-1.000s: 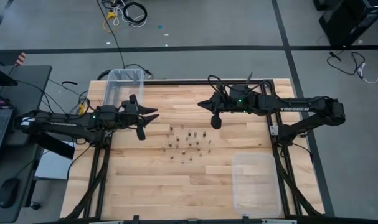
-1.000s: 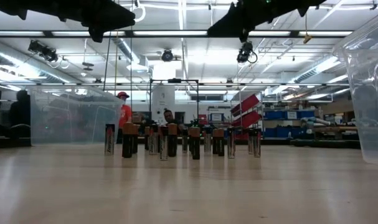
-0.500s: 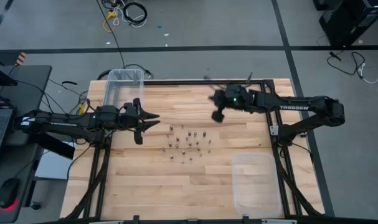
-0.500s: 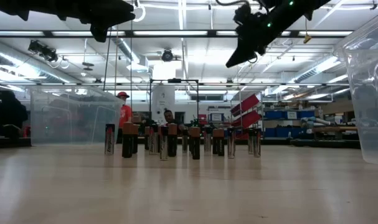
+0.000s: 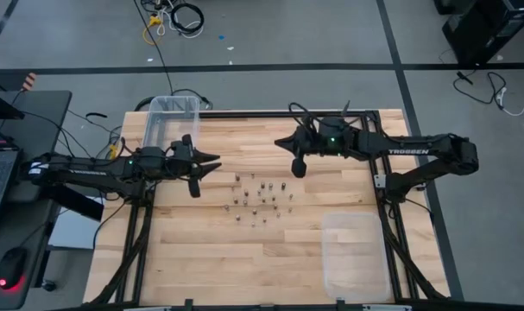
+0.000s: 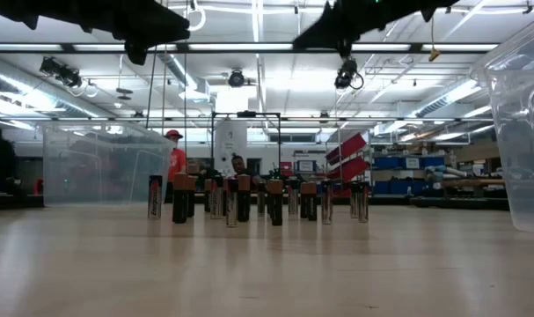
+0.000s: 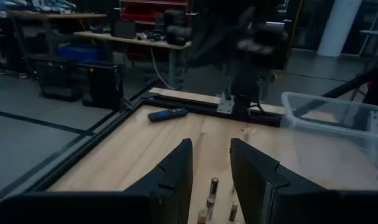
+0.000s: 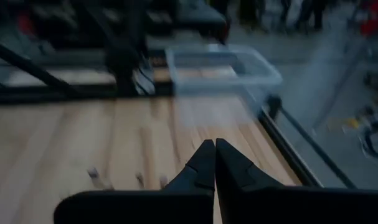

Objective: Sort batteries
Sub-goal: Put the black and copper battery into the top transparent bin

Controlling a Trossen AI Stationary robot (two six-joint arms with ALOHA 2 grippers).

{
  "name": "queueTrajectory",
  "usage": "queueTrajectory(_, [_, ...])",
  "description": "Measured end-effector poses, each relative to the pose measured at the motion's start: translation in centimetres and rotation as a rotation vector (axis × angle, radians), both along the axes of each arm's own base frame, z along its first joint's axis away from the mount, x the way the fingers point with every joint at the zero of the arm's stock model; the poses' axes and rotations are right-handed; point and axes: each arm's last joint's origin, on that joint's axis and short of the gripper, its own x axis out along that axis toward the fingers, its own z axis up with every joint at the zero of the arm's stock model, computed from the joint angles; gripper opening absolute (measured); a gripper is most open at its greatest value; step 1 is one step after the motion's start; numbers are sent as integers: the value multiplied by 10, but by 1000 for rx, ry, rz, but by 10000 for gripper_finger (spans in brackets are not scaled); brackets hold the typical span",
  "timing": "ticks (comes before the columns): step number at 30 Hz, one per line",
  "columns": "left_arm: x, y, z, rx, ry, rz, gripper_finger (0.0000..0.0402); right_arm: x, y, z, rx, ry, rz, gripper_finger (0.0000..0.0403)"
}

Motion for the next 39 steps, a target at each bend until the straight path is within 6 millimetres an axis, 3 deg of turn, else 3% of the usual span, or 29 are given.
queueTrajectory(8, [2, 1, -2, 99, 37, 22, 106, 23, 11, 29, -82, -76, 64, 0])
queueTrajectory(16, [3, 1, -4, 151, 70, 18, 106, 31, 10, 52, -120, -155, 85, 0])
queueTrajectory(28, [3, 1, -2, 145, 48, 11, 106, 29, -15, 48, -116, -143, 11, 0])
queueTrajectory(39, [3, 1, 12, 168, -95, 28, 106, 27, -13, 11, -26, -103, 15, 0])
